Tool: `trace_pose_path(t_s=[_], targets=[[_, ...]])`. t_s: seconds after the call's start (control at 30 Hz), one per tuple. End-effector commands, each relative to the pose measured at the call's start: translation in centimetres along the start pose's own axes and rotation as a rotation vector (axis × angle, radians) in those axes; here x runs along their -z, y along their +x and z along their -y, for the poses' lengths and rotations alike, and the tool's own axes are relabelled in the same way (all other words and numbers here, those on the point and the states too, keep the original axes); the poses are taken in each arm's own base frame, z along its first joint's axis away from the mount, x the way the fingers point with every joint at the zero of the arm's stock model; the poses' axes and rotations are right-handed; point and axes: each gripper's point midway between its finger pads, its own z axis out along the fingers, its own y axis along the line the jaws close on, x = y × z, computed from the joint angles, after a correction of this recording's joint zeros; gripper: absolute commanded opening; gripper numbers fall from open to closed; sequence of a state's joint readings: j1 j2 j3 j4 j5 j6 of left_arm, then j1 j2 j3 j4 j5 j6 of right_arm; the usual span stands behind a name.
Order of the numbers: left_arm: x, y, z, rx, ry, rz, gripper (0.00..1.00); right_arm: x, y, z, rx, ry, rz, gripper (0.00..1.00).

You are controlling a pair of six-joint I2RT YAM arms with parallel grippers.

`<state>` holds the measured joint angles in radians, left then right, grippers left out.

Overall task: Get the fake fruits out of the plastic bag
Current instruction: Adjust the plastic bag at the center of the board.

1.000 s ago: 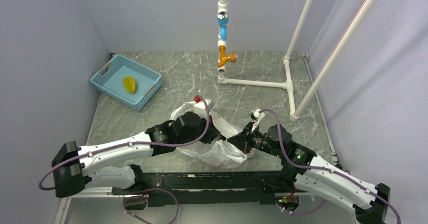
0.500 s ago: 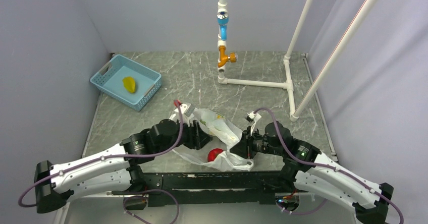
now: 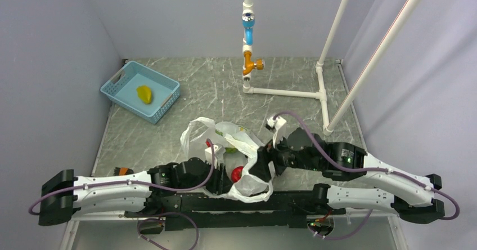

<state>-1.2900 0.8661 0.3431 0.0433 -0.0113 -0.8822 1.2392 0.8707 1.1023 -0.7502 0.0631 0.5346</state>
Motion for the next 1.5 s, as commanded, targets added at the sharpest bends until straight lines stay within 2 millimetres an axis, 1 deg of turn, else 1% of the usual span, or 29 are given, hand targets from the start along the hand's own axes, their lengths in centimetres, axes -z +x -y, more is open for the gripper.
trace_pose_path(t_s=[0.0,0.07,0.1,0.13,0.2,0.23,0.3,0.33,0.4,0.43,0.47,0.57,0.63,0.67,0.7,0.77,0.83,0.87,0.93,0.97,1.03,1.1,1.13,1.2,1.23,1.3,1.37,1.4,1.47], targets=[[-0.8,-2.3,2.6,0.030,0.045,0.096,0.51,-3.7,-2.6,-3.8,-0.005,-0.137,0.080,0.76],[-1.3,-2.1,2.3,0.054,0.044,0.105,0.50,-5.2,-1.9,-4.8,-0.057,-0.204,0.093,0.76],[-1.6,-1.9,2.1,0.071,0.038,0.109,0.50,-5.9,-1.3,-4.7,-0.071,-0.213,0.084,0.74],[-1.8,-1.7,1.8,0.093,0.031,0.113,0.50,-6.7,-0.6,-4.4,-0.078,-0.204,0.066,0.69],[-1.8,-1.6,0.8,0.115,-0.013,0.120,0.50,-8.1,1.7,-3.1,-0.101,-0.156,0.005,0.46],[-1.7,-1.4,0.1,0.125,-0.043,0.122,0.51,-8.4,3.0,-2.4,-0.121,-0.132,-0.023,0.38],[-1.0,-1.3,-1.4,0.129,-0.100,0.138,0.54,-8.3,6.6,-0.5,-0.167,-0.071,-0.084,0.20],[-0.4,-1.5,-2.0,0.127,-0.123,0.150,0.56,-7.9,8.4,0.5,-0.196,-0.045,-0.106,0.16],[0.5,-1.8,-3.3,0.120,-0.165,0.177,0.65,-7.2,11.6,2.1,-0.259,-0.014,-0.151,0.14],[0.9,-1.8,-4.2,0.123,-0.183,0.180,0.68,-7.0,13.7,3.1,-0.291,0.004,-0.192,0.13],[1.3,-2.2,-4.9,0.137,-0.191,0.188,0.71,-6.5,15.3,3.5,-0.323,0.012,-0.232,0.13],[1.7,-3.3,-7.5,0.179,-0.223,0.206,0.75,-5.2,19.8,6.4,-0.455,0.173,-0.346,0.13],[2.0,-4.0,-8.9,0.199,-0.253,0.225,0.74,-4.3,22.4,8.8,-0.508,0.321,-0.413,0.13],[2.1,-4.6,-9.4,0.200,-0.266,0.241,0.75,-3.8,23.2,10.0,-0.517,0.411,-0.434,0.14],[2.2,-5.0,-9.8,0.196,-0.278,0.255,0.75,-3.6,23.4,10.9,-0.518,0.476,-0.435,0.15],[2.2,-6.1,-10.2,0.192,-0.291,0.280,0.75,-4.0,22.5,12.0,-0.488,0.553,-0.396,0.18],[2.2,-7.1,-10.2,0.187,-0.295,0.293,0.76,-5.1,21.2,12.9,-0.465,0.605,-0.337,0.26],[2.0,-7.5,-10.1,0.183,-0.299,0.293,0.75,-5.7,20.6,13.4,-0.462,0.617,-0.313,0.27],[1.7,-7.9,-9.9,0.167,-0.308,0.274,0.73,-7.4,19.4,13.9,-0.447,0.596,-0.275,0.29],[1.6,-7.8,-9.9,0.163,-0.312,0.258,0.72,-7.8,18.8,14.5,-0.440,0.611,-0.247,0.30],[1.3,-8.0,-9.0,0.136,-0.260,0.256,0.69,-8.3,17.0,15.7,-0.387,0.621,-0.199,0.34],[1.3,-8.1,-7.7,0.130,-0.170,0.281,0.70,-8.0,14.8,16.3,-0.307,0.646,-0.144,0.41],[1.5,-8.2,-7.1,0.125,-0.127,0.296,0.71,-7.6,13.2,16.1,-0.262,0.645,-0.121,0.46],[2.1,-8.7,-6.3,0.124,-0.085,0.337,0.74,-6.6,11.3,15.2,-0.196,0.607,-0.106,0.52],[2.5,-9.2,-5.9,0.121,-0.073,0.356,0.75,-6.0,10.2,13.9,-0.175,0.540,-0.096,0.58],[2.8,-9.7,-5.3,0.113,-0.065,0.363,0.75,-4.9,8.6,11.5,-0.099,0.396,-0.084,0.66],[2.9,-10.0,-4.8,0.105,-0.052,0.362,0.75,-3.7,6.7,9.1,-0.015,0.261,-0.034,0.78],[2.9,-10.2,-4.5,0.103,-0.047,0.360,0.75,-3.1,5.8,8.4,0.012,0.227,-0.004,0.83],[2.9,-10.5,-4.2,0.107,-0.038,0.363,0.75,-2.5,3.9,8.0,0.053,0.220,0.056,0.91]])
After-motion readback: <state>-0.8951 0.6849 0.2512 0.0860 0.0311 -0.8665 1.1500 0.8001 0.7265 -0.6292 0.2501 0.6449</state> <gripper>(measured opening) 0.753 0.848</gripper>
